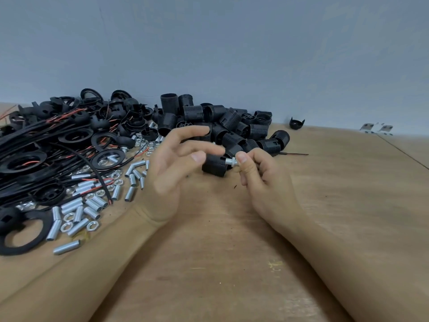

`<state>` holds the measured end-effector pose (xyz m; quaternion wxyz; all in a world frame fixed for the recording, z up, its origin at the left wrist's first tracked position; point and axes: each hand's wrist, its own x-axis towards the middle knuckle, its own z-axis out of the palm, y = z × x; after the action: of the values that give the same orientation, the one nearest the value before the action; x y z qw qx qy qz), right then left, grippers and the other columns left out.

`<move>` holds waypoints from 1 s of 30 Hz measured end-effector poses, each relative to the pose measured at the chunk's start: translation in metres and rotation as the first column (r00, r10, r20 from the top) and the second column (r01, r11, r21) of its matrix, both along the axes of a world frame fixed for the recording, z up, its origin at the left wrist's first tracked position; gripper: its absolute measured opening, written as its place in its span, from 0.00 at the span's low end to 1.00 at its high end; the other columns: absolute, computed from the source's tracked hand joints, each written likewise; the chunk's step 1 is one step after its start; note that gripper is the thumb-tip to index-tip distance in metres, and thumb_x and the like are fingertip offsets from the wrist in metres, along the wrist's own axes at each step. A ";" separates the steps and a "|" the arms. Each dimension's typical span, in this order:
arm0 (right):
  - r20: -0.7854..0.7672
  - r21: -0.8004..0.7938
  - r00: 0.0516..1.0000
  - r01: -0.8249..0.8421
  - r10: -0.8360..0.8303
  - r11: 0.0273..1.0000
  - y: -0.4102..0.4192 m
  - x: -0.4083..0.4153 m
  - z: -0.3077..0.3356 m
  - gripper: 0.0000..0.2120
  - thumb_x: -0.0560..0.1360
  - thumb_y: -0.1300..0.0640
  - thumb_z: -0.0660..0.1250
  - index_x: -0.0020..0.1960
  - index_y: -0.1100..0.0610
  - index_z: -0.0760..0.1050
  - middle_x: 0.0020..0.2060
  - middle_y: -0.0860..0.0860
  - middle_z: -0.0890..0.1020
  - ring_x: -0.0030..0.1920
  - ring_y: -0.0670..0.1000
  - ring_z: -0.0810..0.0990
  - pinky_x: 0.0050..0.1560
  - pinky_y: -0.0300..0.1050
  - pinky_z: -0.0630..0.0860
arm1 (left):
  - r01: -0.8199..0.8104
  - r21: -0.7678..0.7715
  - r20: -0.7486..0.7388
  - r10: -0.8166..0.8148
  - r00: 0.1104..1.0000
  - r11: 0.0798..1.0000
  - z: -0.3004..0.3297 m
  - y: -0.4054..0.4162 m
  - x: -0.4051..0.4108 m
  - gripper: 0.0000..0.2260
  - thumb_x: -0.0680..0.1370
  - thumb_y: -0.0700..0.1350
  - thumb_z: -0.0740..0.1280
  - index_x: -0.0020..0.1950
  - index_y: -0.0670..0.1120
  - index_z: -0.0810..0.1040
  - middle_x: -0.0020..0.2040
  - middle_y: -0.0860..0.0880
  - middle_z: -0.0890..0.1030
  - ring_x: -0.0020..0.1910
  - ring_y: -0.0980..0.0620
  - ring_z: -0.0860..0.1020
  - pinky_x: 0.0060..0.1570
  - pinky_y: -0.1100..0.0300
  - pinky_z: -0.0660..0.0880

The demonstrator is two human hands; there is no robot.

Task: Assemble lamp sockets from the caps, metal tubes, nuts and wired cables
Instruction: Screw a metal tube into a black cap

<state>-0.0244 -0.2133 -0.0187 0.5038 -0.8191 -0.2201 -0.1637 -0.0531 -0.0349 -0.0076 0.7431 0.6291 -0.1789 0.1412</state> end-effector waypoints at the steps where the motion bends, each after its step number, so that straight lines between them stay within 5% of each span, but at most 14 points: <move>1: -0.005 0.005 1.000 -0.007 0.007 1.000 0.000 0.000 0.000 0.15 0.82 0.45 0.59 0.37 0.43 0.69 0.26 0.43 0.75 0.26 0.43 0.69 0.28 0.39 0.65 | 0.024 0.047 -0.004 -0.024 1.000 0.999 0.000 0.000 0.000 0.26 0.71 0.49 0.65 0.68 0.42 0.71 0.57 0.42 0.84 0.62 0.42 0.78 0.61 0.50 0.69; 4: -0.004 0.007 1.000 -0.023 0.023 1.000 0.000 0.001 -0.001 0.14 0.82 0.45 0.59 0.37 0.43 0.70 0.27 0.43 0.75 0.26 0.43 0.69 0.27 0.40 0.65 | 0.063 0.155 0.016 -0.067 0.998 0.986 -0.004 -0.002 0.000 0.30 0.67 0.47 0.66 0.69 0.43 0.69 0.60 0.44 0.83 0.64 0.43 0.77 0.63 0.48 0.69; 8: -0.004 0.019 0.999 -0.047 0.047 0.999 0.000 0.001 -0.002 0.14 0.81 0.45 0.60 0.37 0.44 0.70 0.27 0.44 0.75 0.25 0.43 0.68 0.27 0.37 0.64 | -0.014 0.109 -0.001 0.015 1.000 0.994 -0.003 0.003 0.004 0.30 0.63 0.45 0.67 0.66 0.45 0.72 0.60 0.43 0.82 0.62 0.44 0.77 0.59 0.49 0.74; 14: -0.029 0.020 0.996 -0.082 0.082 0.996 0.000 0.001 -0.004 0.14 0.81 0.46 0.61 0.38 0.48 0.71 0.27 0.46 0.73 0.26 0.44 0.68 0.29 0.41 0.65 | -0.080 0.293 0.031 0.074 0.997 0.953 -0.010 -0.012 0.004 0.12 0.73 0.36 0.74 0.56 0.40 0.82 0.50 0.43 0.85 0.46 0.42 0.83 0.51 0.48 0.81; 18: -0.042 0.051 0.994 -0.101 0.103 0.994 0.000 0.001 -0.003 0.15 0.81 0.46 0.61 0.38 0.50 0.71 0.27 0.46 0.74 0.26 0.44 0.68 0.28 0.38 0.64 | -0.108 0.360 0.018 0.109 0.994 0.927 -0.011 -0.011 0.008 0.05 0.78 0.45 0.71 0.51 0.46 0.84 0.42 0.51 0.85 0.39 0.53 0.82 0.40 0.60 0.78; 21: -0.043 0.062 0.992 -0.117 0.120 0.991 0.000 0.000 -0.002 0.14 0.81 0.44 0.60 0.38 0.48 0.71 0.27 0.47 0.74 0.25 0.44 0.68 0.27 0.39 0.65 | -0.084 0.351 -0.038 0.104 0.994 0.933 -0.010 -0.011 0.006 0.07 0.78 0.47 0.64 0.51 0.48 0.82 0.38 0.53 0.83 0.32 0.58 0.78 0.32 0.64 0.73; 26: -0.061 0.059 0.993 -0.100 0.103 0.993 -0.001 0.000 -0.002 0.15 0.80 0.43 0.60 0.38 0.49 0.72 0.27 0.46 0.74 0.25 0.43 0.68 0.28 0.41 0.65 | -0.084 0.408 -0.010 0.097 0.995 0.909 -0.006 -0.009 0.002 0.11 0.73 0.40 0.65 0.51 0.51 0.81 0.45 0.50 0.83 0.35 0.49 0.79 0.35 0.61 0.74; 28: -0.072 0.075 0.994 -0.081 0.086 0.994 -0.001 0.000 -0.001 0.14 0.80 0.42 0.60 0.38 0.46 0.72 0.26 0.45 0.75 0.25 0.43 0.68 0.28 0.43 0.65 | -0.280 0.502 0.112 0.260 0.959 0.818 -0.003 0.002 0.003 0.11 0.73 0.38 0.65 0.50 0.51 0.81 0.44 0.53 0.83 0.35 0.57 0.76 0.37 0.65 0.72; 30: -0.078 0.106 0.995 -0.054 0.062 0.993 -0.002 0.001 0.000 0.15 0.81 0.45 0.61 0.36 0.45 0.72 0.25 0.43 0.74 0.25 0.43 0.68 0.28 0.42 0.65 | -0.551 0.650 0.328 0.461 0.824 0.522 -0.001 0.027 0.010 0.09 0.75 0.38 0.67 0.50 0.48 0.82 0.48 0.52 0.82 0.43 0.54 0.76 0.47 0.62 0.72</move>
<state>-0.0237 -0.2149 -0.0191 0.5588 -0.7910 -0.2145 -0.1268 -0.0431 -0.0081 -0.0084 0.3486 0.8835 -0.0709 0.3048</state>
